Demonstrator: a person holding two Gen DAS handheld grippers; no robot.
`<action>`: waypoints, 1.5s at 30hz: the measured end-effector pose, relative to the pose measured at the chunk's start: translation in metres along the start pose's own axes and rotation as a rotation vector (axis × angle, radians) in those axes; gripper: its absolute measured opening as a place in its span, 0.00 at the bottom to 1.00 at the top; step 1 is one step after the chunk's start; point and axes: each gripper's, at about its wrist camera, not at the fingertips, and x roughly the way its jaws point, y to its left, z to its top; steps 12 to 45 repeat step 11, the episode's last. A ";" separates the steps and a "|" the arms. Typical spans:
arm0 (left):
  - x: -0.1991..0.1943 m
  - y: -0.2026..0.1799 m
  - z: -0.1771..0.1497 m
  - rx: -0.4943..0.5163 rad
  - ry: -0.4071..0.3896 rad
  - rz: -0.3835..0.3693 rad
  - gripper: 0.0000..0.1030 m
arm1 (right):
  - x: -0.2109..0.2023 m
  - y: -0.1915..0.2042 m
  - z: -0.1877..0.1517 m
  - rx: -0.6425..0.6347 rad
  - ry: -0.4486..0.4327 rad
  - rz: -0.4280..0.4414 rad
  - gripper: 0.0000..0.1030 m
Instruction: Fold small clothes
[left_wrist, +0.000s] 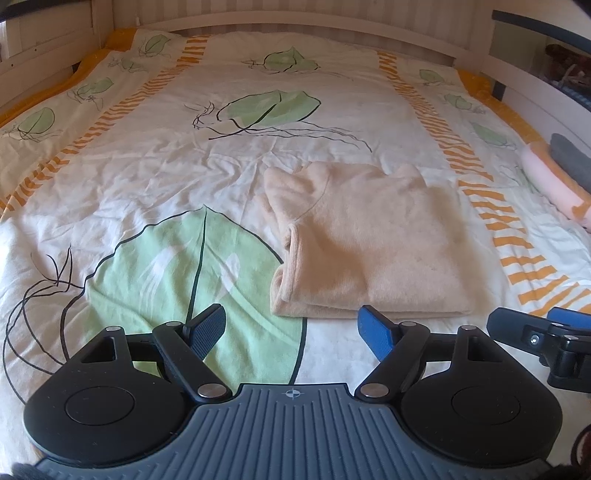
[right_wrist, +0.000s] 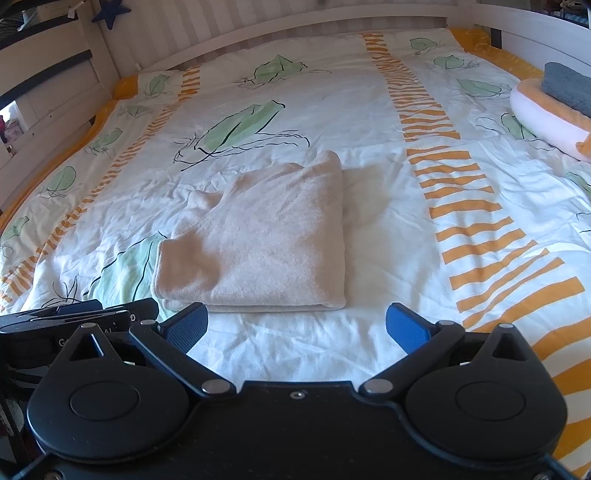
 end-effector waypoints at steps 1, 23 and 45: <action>0.000 0.000 0.000 0.002 0.001 0.000 0.75 | 0.001 0.000 0.000 0.001 0.002 0.002 0.99; 0.002 -0.001 0.000 0.009 0.002 -0.001 0.75 | 0.008 -0.002 0.001 0.016 0.020 0.014 0.99; 0.002 -0.001 0.000 0.009 0.002 -0.001 0.75 | 0.008 -0.002 0.001 0.016 0.020 0.014 0.99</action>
